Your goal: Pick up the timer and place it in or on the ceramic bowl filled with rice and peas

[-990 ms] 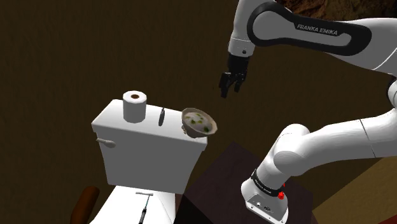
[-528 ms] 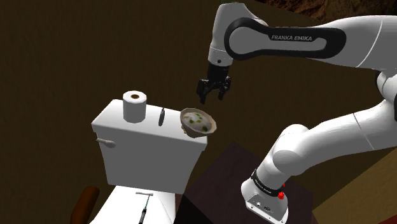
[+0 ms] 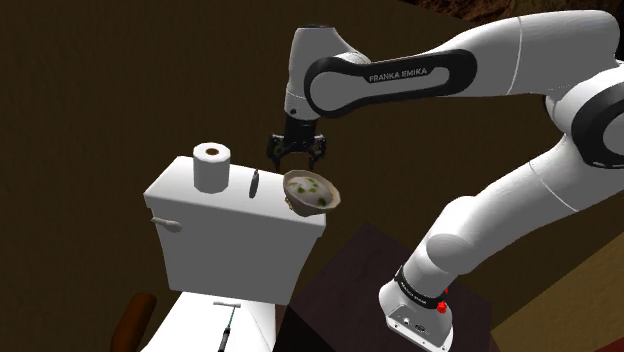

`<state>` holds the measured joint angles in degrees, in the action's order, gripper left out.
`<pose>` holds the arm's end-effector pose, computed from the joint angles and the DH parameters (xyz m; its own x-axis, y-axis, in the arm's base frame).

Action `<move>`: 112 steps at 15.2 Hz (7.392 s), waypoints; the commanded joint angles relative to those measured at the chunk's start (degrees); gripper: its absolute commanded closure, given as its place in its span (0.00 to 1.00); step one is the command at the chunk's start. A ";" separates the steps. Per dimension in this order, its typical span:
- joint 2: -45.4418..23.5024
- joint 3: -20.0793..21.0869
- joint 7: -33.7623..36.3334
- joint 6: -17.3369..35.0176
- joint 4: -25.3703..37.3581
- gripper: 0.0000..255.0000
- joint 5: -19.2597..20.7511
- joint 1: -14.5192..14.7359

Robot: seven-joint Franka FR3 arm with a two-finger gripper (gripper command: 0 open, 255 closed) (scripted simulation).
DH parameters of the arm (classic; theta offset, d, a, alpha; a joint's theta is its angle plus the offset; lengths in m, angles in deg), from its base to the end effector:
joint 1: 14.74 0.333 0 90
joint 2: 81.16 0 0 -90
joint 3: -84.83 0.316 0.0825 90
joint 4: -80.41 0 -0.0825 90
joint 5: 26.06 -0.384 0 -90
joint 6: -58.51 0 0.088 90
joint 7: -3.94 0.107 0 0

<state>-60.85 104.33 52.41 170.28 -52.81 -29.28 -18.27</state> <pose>0.4223 0.1319 0.4662 0.8193 -0.5728 0.0242 -0.5730 -0.8166 0.0703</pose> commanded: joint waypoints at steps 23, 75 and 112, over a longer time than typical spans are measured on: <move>-24.38 5.29 29.15 14.37 10.41 0.00 12.44 -2.91; 1.88 -0.17 15.64 -9.81 10.97 1.00 1.68 -3.95; 11.98 -2.84 12.20 -3.29 -5.44 0.00 -0.12 -2.90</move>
<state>-49.23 101.62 64.66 168.62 -59.47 -29.39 -21.19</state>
